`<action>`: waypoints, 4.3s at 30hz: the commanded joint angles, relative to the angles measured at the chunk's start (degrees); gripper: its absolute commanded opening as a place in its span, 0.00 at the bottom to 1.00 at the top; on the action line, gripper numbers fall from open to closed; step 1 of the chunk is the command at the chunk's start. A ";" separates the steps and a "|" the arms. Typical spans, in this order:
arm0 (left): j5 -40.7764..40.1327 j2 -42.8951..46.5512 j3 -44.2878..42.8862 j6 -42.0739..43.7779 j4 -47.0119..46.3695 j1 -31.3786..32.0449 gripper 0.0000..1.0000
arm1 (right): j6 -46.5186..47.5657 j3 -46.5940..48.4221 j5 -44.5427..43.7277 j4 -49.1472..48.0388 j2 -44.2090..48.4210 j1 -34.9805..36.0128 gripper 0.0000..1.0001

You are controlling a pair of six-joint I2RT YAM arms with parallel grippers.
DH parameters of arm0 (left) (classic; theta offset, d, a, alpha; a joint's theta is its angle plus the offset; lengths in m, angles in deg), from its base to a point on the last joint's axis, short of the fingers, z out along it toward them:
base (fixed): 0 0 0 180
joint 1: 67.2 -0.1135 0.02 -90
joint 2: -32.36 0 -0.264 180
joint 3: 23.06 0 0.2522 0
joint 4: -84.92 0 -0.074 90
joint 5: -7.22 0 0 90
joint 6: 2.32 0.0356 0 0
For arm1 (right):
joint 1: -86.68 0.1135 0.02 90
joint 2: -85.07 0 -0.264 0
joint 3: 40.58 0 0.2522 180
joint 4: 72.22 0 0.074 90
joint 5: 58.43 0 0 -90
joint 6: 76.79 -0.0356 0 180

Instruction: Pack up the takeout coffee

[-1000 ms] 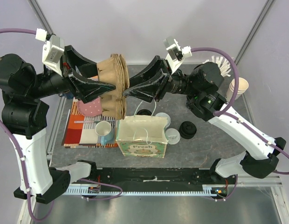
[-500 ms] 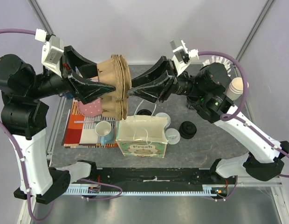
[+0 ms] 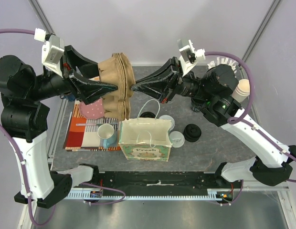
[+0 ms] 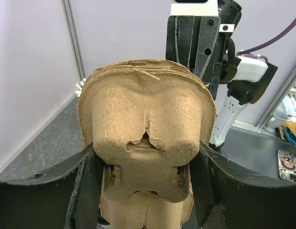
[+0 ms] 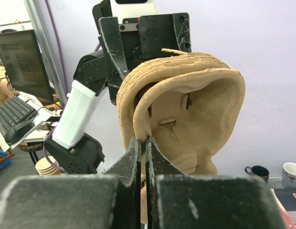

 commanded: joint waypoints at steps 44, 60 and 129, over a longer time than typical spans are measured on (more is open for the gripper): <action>-2.69 1.03 -3.15 -0.95 -2.08 0.39 0.02 | 16.10 -8.95 -44.45 6.70 14.35 0.04 0.00; -1.55 0.86 -4.29 -2.01 -3.49 1.27 0.02 | 48.46 -20.27 -113.99 28.53 17.77 -8.62 0.00; -2.43 -2.92 -7.99 -4.29 -6.56 7.78 0.02 | 0.55 -19.25 6.42 -19.83 13.75 -4.83 0.98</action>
